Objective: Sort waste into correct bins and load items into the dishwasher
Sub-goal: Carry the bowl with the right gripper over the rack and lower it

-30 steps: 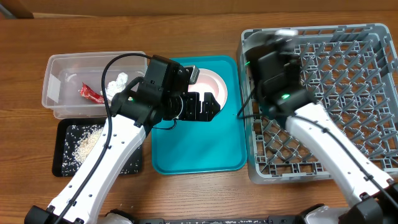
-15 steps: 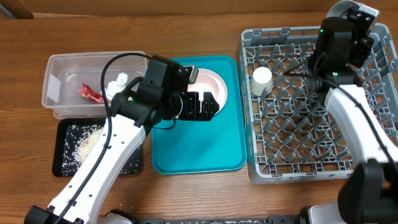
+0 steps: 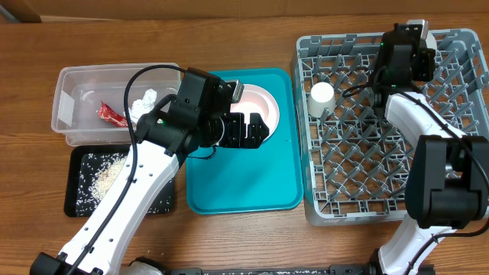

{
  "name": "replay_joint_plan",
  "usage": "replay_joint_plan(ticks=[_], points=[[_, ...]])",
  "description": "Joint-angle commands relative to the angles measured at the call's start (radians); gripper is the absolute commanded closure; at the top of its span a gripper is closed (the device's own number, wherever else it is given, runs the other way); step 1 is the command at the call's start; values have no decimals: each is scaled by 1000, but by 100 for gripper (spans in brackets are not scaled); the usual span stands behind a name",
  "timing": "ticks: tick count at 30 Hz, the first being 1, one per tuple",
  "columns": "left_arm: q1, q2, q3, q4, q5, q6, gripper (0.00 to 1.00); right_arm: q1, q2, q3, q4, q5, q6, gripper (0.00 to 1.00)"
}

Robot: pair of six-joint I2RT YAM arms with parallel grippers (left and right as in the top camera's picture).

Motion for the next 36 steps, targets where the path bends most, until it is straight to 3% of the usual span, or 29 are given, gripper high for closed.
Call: replay_joint_plan(ticks=[1,23,26,36], points=[[-5,-6,18,0,-3,15,0,6,13,2,-37,-5,-34,96],[-5,-6,18,0,-3,15,0,58,13,2,-202,-41,-34,93],[-5,-6,18,0,-3,15,0,59,10,2,-201,-34,-35,82],[-6,-6,18,0,-3,15,0,89,-45,2,-202,-26,-35,72]])
